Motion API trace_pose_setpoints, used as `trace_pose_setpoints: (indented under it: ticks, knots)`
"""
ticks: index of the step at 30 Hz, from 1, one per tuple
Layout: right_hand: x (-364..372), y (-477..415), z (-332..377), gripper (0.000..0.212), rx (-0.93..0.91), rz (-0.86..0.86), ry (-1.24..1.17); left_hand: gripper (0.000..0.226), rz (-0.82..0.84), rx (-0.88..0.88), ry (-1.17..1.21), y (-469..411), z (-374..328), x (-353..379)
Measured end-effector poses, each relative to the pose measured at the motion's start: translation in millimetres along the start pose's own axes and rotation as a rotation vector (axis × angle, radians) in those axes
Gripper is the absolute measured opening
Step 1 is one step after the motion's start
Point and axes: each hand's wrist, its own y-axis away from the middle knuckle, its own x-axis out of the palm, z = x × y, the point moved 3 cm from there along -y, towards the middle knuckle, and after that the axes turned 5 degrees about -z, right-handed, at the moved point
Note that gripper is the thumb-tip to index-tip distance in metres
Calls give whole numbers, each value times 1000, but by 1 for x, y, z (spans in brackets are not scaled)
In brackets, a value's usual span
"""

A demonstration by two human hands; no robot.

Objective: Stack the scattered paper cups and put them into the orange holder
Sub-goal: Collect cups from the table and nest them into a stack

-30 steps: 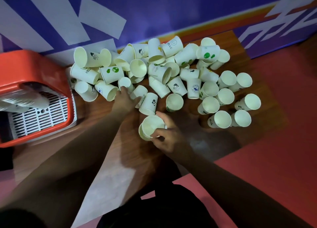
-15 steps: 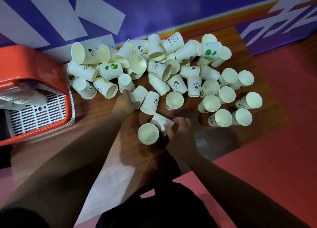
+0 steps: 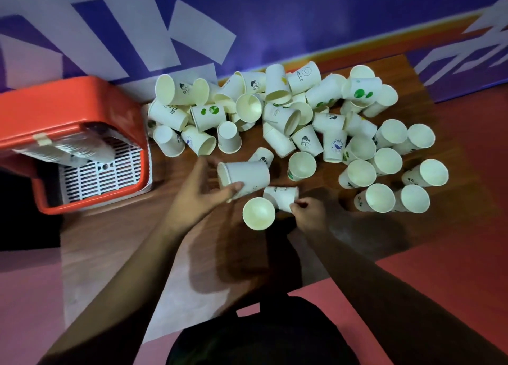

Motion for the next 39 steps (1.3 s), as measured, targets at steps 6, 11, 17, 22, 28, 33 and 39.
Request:
trace_pose_setpoints:
  ticks: [6, 11, 17, 22, 28, 33, 39]
  knots:
    - [-27, 17, 7, 7, -175, -40, -78, 78, 192, 228, -442, 23, 20, 24]
    - [-52, 36, 18, 7, -406, -244, -37, 78, 240, 355, -657, 17, 57, 50]
    - [-66, 48, 40, 15, -519, -222, -66, 93, 305, 174, -590, 17, 85, 68]
    - [-67, 65, 64, 10, -674, -105, -91, 78, 130, 26, -400, 12, 77, 43]
    - [-46, 89, 72, 11, -811, 139, -20, 53, -186, -141, -568, -39, 84, -11]
    - [-24, 90, 68, 33, -918, 203, 217, 78, -174, -198, -621, -82, 66, 1]
    - [8, 79, 45, 71, -951, 232, 471, 81, -105, -215, -682, -114, 67, 29]
